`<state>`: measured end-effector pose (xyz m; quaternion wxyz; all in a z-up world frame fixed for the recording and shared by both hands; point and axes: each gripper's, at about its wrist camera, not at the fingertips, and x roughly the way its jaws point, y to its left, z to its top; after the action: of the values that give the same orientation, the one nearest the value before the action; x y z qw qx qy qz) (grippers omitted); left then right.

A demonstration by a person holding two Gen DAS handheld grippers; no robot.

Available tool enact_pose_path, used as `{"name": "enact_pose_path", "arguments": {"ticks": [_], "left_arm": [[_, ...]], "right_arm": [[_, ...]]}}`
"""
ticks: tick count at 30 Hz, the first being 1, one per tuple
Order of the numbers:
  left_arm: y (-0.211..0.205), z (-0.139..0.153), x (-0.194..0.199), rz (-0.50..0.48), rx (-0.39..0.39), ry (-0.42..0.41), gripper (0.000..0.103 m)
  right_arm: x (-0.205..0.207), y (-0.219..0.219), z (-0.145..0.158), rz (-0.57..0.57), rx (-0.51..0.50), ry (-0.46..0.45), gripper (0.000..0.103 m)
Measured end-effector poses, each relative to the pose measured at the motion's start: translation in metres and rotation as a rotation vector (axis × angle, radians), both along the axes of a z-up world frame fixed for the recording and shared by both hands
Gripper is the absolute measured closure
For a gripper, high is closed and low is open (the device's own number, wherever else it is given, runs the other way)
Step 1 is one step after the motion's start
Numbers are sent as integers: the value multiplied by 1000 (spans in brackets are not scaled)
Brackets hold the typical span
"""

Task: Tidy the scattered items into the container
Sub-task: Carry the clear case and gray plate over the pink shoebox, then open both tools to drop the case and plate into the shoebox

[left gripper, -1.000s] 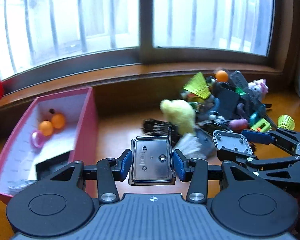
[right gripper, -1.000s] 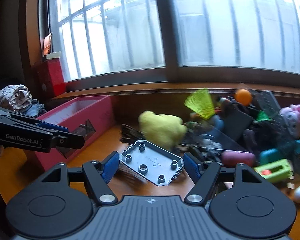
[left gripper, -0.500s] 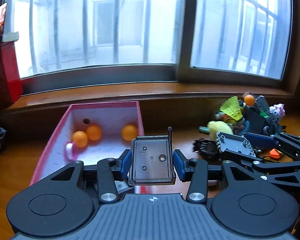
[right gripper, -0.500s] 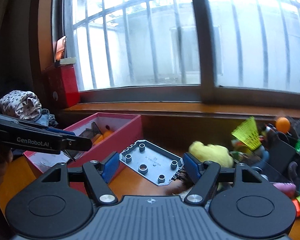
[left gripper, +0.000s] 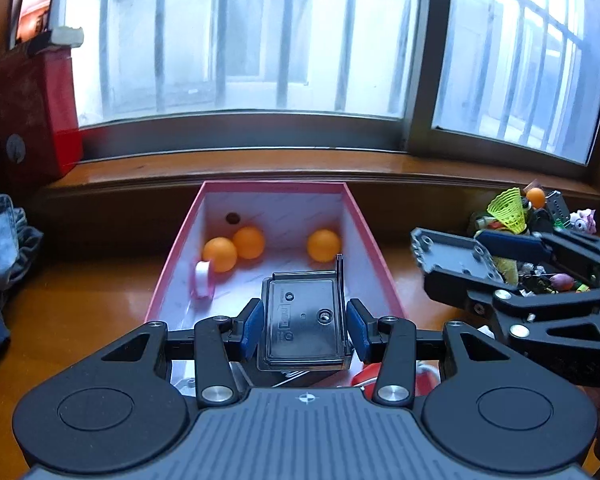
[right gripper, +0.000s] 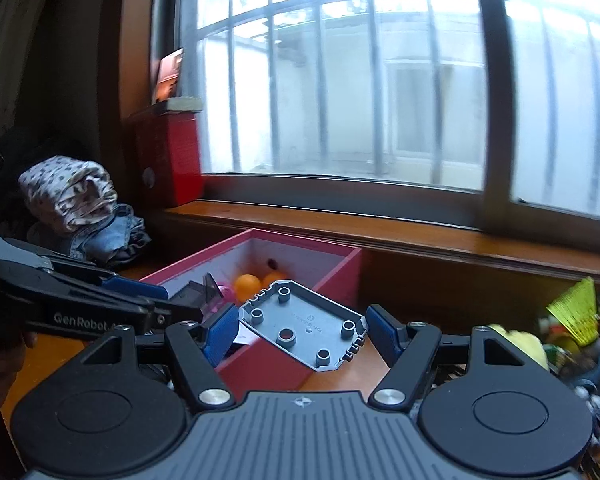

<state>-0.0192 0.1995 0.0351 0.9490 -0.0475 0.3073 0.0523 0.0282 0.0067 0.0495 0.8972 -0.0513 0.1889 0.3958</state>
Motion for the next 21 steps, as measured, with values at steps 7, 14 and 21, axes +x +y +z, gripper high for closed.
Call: {"name": "enact_pose_path", "arguments": {"ticks": [7,14,21], "left_arm": [[15,-9,0,18,-8,22,57],[23,-12,-2,20,-40,22,57],[29,-11,-2,42,-54,16,57]], "right_arm": [[11,35,-1,48,-50,-35,31],[37,51,3,53,-60,-6,31],[61,74,14,97,-57,6,31]]}}
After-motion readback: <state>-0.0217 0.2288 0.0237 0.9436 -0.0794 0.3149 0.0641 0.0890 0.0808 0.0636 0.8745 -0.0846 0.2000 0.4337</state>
